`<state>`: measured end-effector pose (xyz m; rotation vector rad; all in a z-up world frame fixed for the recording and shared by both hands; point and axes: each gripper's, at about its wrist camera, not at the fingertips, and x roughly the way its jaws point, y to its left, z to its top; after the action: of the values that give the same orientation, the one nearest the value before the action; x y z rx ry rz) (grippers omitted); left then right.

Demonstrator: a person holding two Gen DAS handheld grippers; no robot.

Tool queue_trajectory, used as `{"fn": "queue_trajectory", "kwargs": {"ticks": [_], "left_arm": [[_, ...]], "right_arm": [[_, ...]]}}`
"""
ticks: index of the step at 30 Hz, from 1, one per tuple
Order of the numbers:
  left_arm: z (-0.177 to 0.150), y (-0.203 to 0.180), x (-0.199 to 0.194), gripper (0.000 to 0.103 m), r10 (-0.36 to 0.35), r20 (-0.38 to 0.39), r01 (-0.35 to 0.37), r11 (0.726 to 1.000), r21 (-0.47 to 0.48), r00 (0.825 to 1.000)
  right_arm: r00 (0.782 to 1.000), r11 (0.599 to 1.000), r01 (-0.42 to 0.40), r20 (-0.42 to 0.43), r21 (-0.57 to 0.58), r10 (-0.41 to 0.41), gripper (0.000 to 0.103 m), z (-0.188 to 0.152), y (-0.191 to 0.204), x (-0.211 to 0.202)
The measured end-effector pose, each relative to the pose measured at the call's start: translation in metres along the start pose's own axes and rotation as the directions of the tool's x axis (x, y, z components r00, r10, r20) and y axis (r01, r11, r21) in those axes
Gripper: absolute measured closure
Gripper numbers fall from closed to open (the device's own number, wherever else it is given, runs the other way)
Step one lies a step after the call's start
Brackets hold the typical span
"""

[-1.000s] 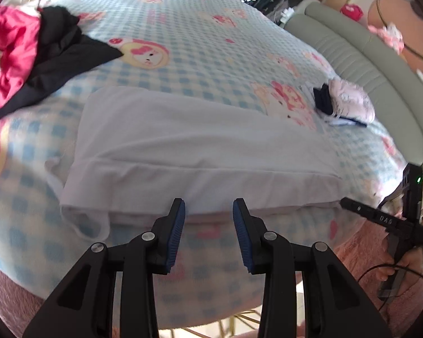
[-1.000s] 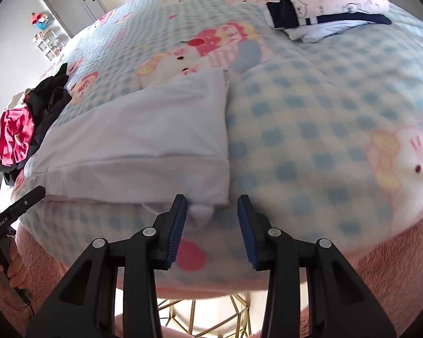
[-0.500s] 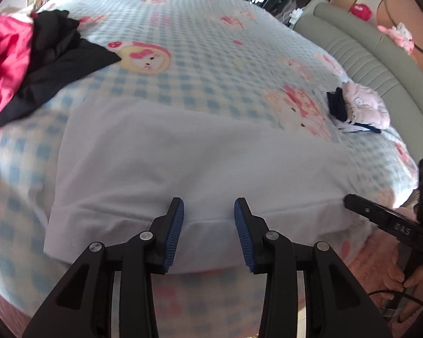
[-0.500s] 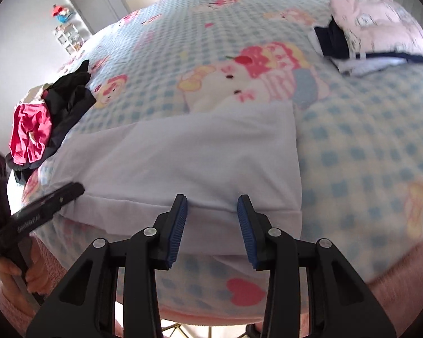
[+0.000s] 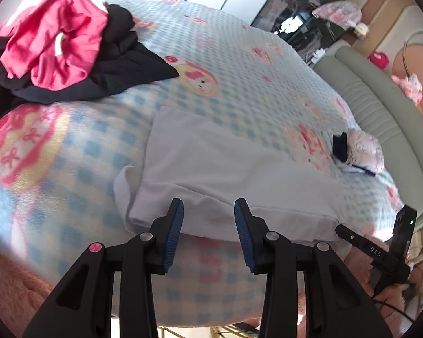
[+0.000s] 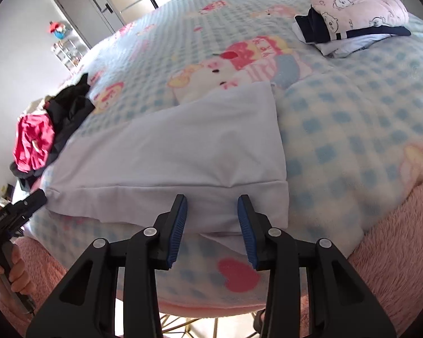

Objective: Fold clothes

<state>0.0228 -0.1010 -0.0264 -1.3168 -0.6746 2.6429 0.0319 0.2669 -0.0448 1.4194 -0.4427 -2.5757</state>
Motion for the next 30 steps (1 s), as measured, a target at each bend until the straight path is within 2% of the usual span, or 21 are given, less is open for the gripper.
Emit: {"fn": "queue_trajectory", "kwargs": {"ticks": [3, 6, 8, 10, 12, 13, 16, 18, 21, 23, 26, 29, 30], "left_arm": [[0.009, -0.005, -0.001, 0.064, 0.016, 0.008, -0.016, 1.000, -0.015, 1.000], [0.014, -0.023, 0.007, 0.064, -0.018, -0.005, 0.018, 1.000, 0.004, 1.000], [0.011, -0.040, 0.020, 0.063, 0.026, -0.013, -0.025, 0.997, 0.071, 1.000], [0.005, -0.043, 0.038, 0.063, 0.079, -0.055, -0.074, 0.993, 0.090, 0.995], [-0.001, -0.032, 0.049, 0.063, 0.135, -0.102, -0.129, 0.990, 0.063, 0.986], [0.000, -0.026, 0.046, 0.064, 0.124, -0.099, -0.121, 0.992, 0.038, 0.987], [0.003, -0.010, 0.035, 0.064, 0.078, -0.077, -0.081, 0.996, -0.043, 0.994], [0.005, -0.006, 0.024, 0.063, 0.058, -0.016, -0.059, 0.996, -0.063, 0.998], [0.006, 0.000, 0.023, 0.063, 0.062, -0.009, -0.063, 0.994, -0.084, 0.998], [0.007, 0.003, 0.028, 0.063, 0.105, -0.020, -0.107, 0.992, -0.068, 0.994], [0.003, 0.019, 0.025, 0.063, 0.184, -0.008, -0.184, 0.979, -0.086, 0.983], [0.005, 0.034, 0.007, 0.063, 0.103, 0.062, -0.093, 0.985, -0.147, 0.993], [0.007, 0.032, 0.001, 0.063, 0.116, 0.093, -0.104, 0.987, -0.125, 0.989]], "right_arm": [[0.998, 0.999, -0.039, 0.053, -0.004, 0.039, 0.065, 0.000, 0.002, -0.007], [0.998, 1.000, -0.030, 0.056, -0.004, 0.030, 0.065, -0.003, 0.003, -0.003], [1.000, 1.000, 0.001, 0.028, 0.002, -0.001, 0.065, -0.006, 0.000, 0.004], [1.000, 1.000, 0.014, 0.025, -0.008, -0.014, 0.067, -0.009, -0.003, 0.002], [0.999, 1.000, 0.019, 0.028, -0.008, -0.018, 0.069, -0.012, -0.009, -0.002], [0.999, 0.999, 0.035, 0.032, 0.000, -0.035, 0.069, -0.013, -0.014, -0.004], [0.997, 0.996, 0.074, 0.030, 0.059, -0.076, 0.065, -0.018, -0.034, -0.011], [0.998, 0.991, 0.026, 0.050, 0.129, -0.033, 0.065, -0.019, -0.051, -0.018], [0.996, 0.990, 0.012, 0.085, 0.139, -0.024, 0.065, -0.018, -0.058, -0.022], [0.996, 0.992, 0.026, 0.080, 0.127, -0.036, 0.065, -0.017, -0.058, -0.017], [0.997, 0.989, 0.072, 0.023, 0.126, -0.076, 0.065, -0.018, -0.057, -0.004], [0.996, 0.988, 0.080, 0.028, 0.135, -0.085, 0.065, -0.013, -0.053, -0.009], [0.996, 0.988, 0.081, 0.034, 0.135, -0.086, 0.065, -0.010, -0.050, -0.013]]}}
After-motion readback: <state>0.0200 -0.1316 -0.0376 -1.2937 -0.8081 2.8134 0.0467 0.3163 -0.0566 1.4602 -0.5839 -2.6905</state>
